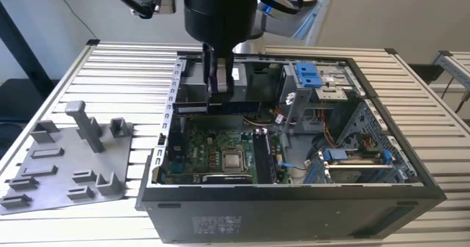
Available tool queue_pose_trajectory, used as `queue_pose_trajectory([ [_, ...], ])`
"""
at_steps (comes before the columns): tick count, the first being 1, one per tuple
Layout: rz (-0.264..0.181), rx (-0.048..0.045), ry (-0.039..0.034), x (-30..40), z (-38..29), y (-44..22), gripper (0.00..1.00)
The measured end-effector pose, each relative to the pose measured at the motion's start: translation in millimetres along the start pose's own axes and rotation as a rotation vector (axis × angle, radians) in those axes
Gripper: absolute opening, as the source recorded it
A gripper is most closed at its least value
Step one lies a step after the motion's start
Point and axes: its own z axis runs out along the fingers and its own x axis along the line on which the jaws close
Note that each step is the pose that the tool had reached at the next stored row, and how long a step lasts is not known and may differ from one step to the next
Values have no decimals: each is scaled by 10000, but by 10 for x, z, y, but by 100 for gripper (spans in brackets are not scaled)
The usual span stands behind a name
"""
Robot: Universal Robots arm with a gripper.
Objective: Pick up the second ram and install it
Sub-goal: 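Pick up the second ram and move it above second insertion slot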
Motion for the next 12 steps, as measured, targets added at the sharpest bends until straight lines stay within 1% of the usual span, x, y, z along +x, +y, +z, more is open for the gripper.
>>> queue_pose_trajectory([
  [12,0,-1,1,23,-26,-299,14],
])
